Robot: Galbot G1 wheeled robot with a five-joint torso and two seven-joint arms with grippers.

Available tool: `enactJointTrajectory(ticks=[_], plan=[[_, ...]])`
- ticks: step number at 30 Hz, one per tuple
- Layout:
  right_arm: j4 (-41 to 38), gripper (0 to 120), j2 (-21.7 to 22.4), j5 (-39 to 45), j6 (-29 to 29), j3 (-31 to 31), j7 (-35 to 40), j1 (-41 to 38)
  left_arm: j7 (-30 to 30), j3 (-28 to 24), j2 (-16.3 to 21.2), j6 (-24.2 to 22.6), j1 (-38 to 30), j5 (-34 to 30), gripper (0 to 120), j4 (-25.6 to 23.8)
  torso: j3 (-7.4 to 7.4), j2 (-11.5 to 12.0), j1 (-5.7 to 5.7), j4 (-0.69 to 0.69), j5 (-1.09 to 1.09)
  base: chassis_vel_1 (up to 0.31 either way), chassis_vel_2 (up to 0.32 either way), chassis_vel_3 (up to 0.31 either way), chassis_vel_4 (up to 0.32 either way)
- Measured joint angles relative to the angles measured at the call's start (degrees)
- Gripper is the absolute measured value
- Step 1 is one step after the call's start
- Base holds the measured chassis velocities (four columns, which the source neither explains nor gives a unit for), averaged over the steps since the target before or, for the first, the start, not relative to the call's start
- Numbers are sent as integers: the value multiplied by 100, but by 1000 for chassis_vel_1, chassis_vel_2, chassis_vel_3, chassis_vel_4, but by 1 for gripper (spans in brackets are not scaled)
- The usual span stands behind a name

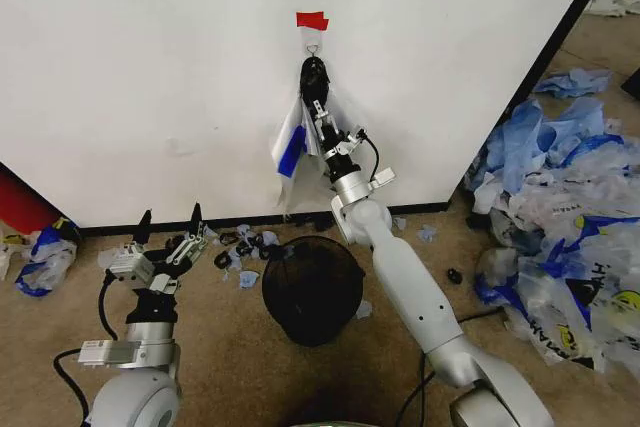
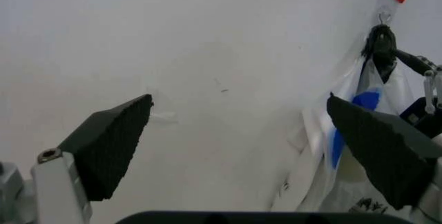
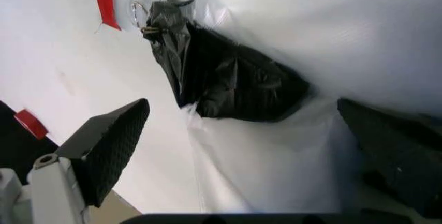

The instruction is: Pick up the garbage bag from the wall and place it over the trash bin.

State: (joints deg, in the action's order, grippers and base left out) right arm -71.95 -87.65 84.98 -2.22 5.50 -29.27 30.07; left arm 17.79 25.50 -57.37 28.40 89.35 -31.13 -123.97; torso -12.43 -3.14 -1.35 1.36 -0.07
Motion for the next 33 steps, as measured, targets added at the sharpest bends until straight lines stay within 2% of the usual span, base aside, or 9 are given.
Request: enactJointTrajectory(ticks=[12,28,31,33], plan=[[176,100,-16,-205,16,24,-480,-75,8,-15,-56,12,79,5,100,-12,0,0,0,0,0,0,0,0,0],[296,100,-102,-320,-57,84,-561,-253,-6,-40,-147,54,201,121,100,-8,0,0,0,0,0,0,0,0,0],[302,98,-105,-362,-92,99,-593,-245,-13,-64,-176,57,212,147,100,6,0,0,0,0,0,0,0,0,0],[316,91,-103,-390,-129,102,-615,-226,-16,-81,-188,57,213,161,100,17,0,0,0,0,0,0,0,0,0]])
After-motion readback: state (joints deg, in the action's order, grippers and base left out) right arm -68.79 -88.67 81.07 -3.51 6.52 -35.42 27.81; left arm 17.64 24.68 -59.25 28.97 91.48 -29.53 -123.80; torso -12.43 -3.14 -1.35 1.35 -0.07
